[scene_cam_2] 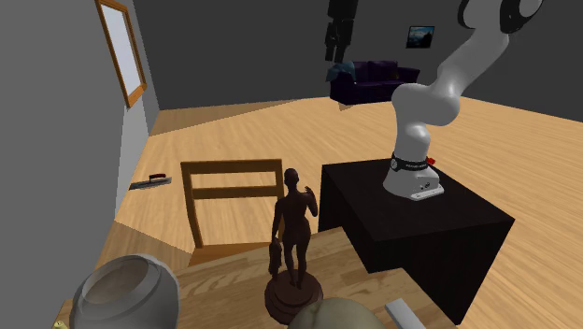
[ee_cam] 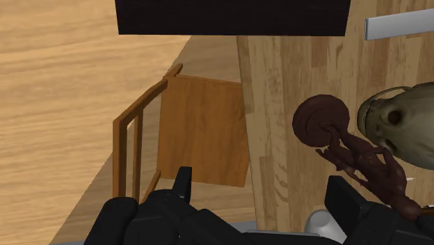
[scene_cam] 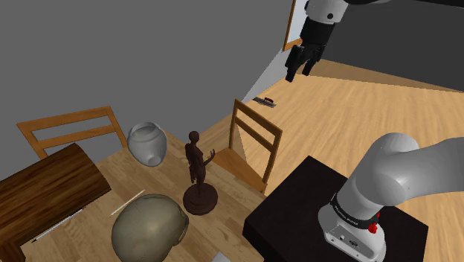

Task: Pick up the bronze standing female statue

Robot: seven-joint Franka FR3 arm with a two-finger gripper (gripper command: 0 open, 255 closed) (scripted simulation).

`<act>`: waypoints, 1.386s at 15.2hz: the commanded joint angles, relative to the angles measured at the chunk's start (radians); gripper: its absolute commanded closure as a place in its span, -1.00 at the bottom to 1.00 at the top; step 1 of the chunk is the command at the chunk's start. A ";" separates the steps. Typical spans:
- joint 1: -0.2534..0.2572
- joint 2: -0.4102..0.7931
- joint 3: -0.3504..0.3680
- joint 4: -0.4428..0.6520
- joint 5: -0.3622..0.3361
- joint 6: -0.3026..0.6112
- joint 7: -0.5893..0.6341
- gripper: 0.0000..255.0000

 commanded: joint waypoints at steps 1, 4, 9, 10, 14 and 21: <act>0.000 0.000 0.000 0.000 0.000 0.000 0.000 -1.00; 0.013 0.024 0.056 -0.045 0.033 0.072 0.067 -1.00; 0.034 0.095 0.150 -0.092 0.081 0.196 0.178 -1.00; 0.038 0.114 0.169 -0.097 0.089 0.222 0.200 -1.00; 0.050 0.203 0.246 -0.104 0.115 0.324 0.289 -1.00; 0.051 0.407 0.381 -0.059 0.114 0.495 0.456 -1.00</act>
